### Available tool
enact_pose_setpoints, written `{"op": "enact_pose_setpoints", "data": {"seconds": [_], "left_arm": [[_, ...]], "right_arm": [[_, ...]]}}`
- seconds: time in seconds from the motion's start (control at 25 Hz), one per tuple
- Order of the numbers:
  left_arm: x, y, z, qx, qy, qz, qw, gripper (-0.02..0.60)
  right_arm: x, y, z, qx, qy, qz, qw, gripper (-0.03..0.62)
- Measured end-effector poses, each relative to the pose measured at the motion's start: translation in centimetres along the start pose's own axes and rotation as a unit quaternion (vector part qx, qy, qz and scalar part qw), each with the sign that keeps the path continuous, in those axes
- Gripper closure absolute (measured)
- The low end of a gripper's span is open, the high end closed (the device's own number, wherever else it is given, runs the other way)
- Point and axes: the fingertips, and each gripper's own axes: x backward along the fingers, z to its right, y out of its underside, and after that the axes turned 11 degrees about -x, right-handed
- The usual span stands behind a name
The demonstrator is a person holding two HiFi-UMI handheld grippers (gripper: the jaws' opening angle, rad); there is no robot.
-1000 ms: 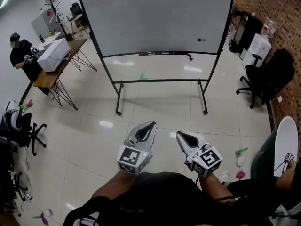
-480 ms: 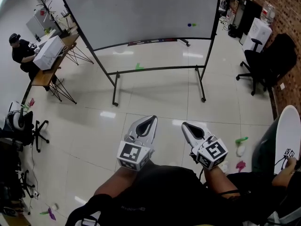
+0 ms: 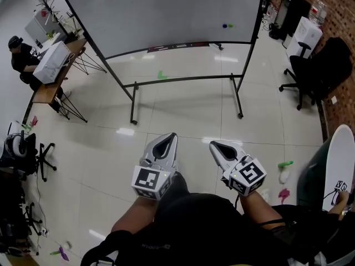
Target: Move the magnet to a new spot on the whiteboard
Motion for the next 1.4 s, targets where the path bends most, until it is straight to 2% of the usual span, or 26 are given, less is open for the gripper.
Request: {"op": "enact_pose_setpoints", "data": {"seconds": [0.28, 0.48, 0.56, 0.68, 0.8, 0.96, 1.04, 1.2, 1.4], "left_arm": [[-5.5, 0.2, -7.8, 0.011, 0.021, 0.02, 0.9995, 0.565], [-8.6, -0.4, -16.3, 0.015, 0.03, 0.025, 0.9991, 0.565], [-9.3, -0.4, -20.0, 0.002, 0.023, 0.026, 0.9994, 0.565], [-10.4, 0.1, -24.6, -0.049, 0.013, 0.036, 0.9981, 0.565], [-11.7, -0.1, -27.8, -0.044, 0.019, 0.042, 0.998, 0.565], [-13.5, -0.9, -30.4, 0.018, 0.042, 0.048, 0.9978, 0.565], [-14.8, -0.2, -31.1, 0.037, 0.05, 0.05, 0.9968, 0.565], [-17.6, 0.3, -32.2, 0.036, 0.053, 0.043, 0.997, 0.565], [-21.3, -0.3, -33.1, 0.03, 0.057, 0.045, 0.9969, 0.565]], "right_arm": [[-8.6, -2.8, 2.8, 0.012, 0.016, -0.014, 1.0, 0.588], [-17.8, -5.8, 2.7, 0.024, 0.006, -0.014, 1.0, 0.588], [-21.4, -6.6, 2.4, 0.03, -0.001, -0.015, 0.999, 0.588], [-26.2, -7.4, 2.2, 0.042, -0.006, -0.019, 0.999, 0.588], [-30.0, -8.8, 2.2, 0.052, -0.005, -0.01, 0.999, 0.588], [-32.6, -10.0, 2.7, 0.063, 0.0, -0.008, 0.998, 0.588], [-33.1, -9.7, 4.0, 0.057, 0.011, -0.014, 0.998, 0.588], [-34.3, -9.4, 6.9, 0.041, 0.024, -0.021, 0.999, 0.588], [-36.7, -11.4, 10.3, 0.044, 0.011, -0.009, 0.999, 0.588]]}}
